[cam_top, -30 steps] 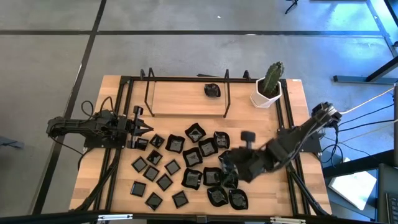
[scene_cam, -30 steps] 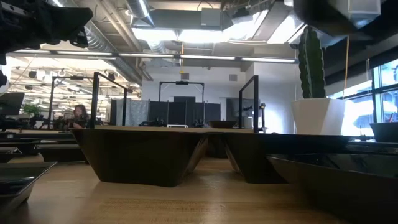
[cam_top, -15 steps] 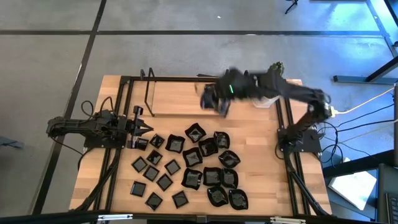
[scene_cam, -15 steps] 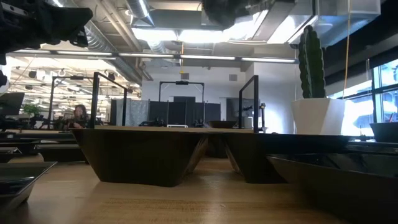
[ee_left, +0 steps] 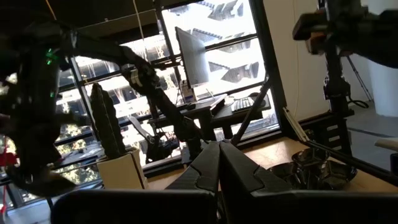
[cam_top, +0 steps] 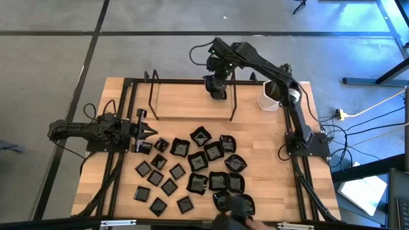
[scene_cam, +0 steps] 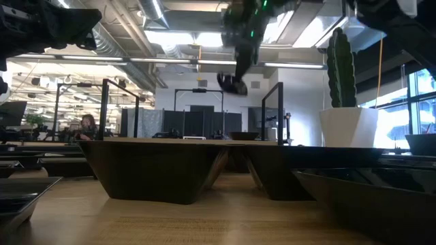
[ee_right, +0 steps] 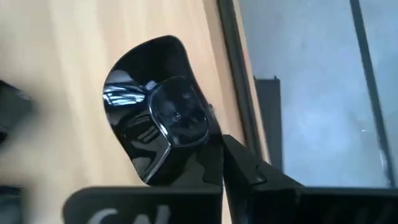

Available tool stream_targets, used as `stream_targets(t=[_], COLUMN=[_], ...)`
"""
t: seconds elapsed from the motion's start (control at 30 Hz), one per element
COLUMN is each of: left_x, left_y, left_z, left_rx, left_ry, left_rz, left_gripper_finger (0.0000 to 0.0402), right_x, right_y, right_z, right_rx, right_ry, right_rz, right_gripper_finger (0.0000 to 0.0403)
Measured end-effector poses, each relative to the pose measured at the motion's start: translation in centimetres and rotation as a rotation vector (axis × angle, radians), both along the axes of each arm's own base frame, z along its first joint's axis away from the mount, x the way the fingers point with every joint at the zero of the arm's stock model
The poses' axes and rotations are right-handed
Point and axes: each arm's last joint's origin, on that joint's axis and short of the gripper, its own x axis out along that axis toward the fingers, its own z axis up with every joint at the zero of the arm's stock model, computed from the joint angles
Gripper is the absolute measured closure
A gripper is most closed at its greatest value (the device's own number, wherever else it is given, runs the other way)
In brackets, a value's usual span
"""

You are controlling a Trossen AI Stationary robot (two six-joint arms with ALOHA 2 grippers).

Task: Pick & Place Mini shaped plates
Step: Stack the leaf-shaped plate on top of the leaf-shaped plate on the shelf

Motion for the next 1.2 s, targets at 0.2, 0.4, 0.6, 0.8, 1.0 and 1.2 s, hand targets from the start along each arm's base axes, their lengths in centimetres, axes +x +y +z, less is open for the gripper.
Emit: stream_targets(t=[0.2,0.4,0.6,0.8,1.0,1.2], left_x=[0.0,0.0,0.0,0.0,0.0,0.0], left_y=[0.0,0.0,0.0,0.0,0.0,0.0], left_z=[0.0,0.0,0.0,0.0,0.0,0.0], left_rx=[0.0,0.002,0.002,0.002,0.002,0.002], left_ry=[0.001,0.002,0.003,0.003,0.003,0.004], left_rz=[0.0,0.0,0.0,0.0,0.0,0.0], left_gripper_finger=[0.0398,0.0398,0.0398,0.0398,0.0398,0.0398], right_x=[1.0,1.5,2.1,2.4,2.3,2.4], right_y=[-3.3,-4.1,-4.9,-5.0,-5.1,-5.2], right_z=[-3.7,-5.8,-8.0,-9.2,-9.2,-9.1], right_rx=[0.002,0.007,0.031,0.056,0.022,0.013], right_ry=[0.065,0.145,0.195,0.225,0.247,0.236], right_rz=[0.018,0.098,0.114,0.118,0.097,0.096], right_gripper_finger=[0.0403,0.0403,0.0403,0.0403,0.0388,0.0359])
